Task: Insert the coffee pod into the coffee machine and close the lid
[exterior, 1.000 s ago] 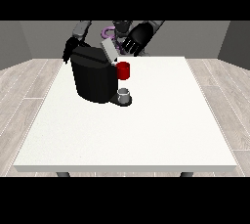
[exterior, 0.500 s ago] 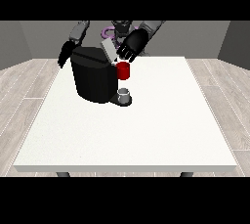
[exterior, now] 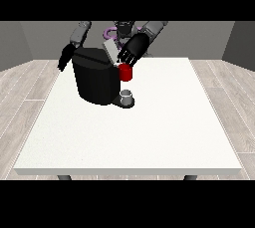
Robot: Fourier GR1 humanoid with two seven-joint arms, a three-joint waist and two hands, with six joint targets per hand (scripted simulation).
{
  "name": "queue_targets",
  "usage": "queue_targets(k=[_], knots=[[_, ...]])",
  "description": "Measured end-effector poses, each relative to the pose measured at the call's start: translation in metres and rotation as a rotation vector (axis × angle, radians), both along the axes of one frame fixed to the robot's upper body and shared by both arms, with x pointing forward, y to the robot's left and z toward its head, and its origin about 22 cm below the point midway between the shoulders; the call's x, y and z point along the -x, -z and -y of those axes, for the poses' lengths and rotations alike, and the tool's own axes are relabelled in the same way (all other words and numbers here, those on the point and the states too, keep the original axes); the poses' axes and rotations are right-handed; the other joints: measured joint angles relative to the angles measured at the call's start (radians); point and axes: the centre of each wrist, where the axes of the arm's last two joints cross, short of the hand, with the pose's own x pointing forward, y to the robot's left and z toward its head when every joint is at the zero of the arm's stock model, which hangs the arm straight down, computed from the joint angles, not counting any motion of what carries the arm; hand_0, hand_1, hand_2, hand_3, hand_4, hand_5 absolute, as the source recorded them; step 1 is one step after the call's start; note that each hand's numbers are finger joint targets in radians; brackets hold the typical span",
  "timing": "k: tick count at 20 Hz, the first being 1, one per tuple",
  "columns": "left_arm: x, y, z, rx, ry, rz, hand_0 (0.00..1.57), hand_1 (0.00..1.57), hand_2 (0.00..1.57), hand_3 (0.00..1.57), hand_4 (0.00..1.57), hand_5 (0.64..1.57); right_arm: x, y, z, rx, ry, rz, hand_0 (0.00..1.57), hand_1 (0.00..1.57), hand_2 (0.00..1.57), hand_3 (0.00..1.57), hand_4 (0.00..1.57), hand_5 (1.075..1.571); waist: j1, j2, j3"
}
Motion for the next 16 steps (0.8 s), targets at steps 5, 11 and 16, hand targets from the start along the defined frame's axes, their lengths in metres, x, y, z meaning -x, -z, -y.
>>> queue_targets(k=[5,11,16], knots=[[0.0,-0.006,0.001,-0.005,-0.004,0.02,1.22,1.22,1.26,1.2,0.42,1.571,-0.005,-0.008,-0.002,-0.007,-0.008,0.019,0.0,0.0,0.0,0.0,0.16,1.571,-0.006,0.016,0.0],[0.0,-0.01,-0.006,-0.004,-0.009,0.053,1.21,1.21,1.24,1.2,0.35,1.571,-0.004,-0.007,0.002,-0.011,-0.006,0.019,0.0,0.0,0.0,0.0,0.0,1.571,-0.013,0.022,-0.0002],[-0.001,-0.003,-0.001,-0.006,-0.022,0.065,1.18,1.18,1.2,1.17,0.35,1.571,-0.004,-0.006,0.003,-0.011,-0.013,-0.004,0.0,0.0,0.0,0.0,0.0,1.571,-0.016,0.006,-0.0004]])
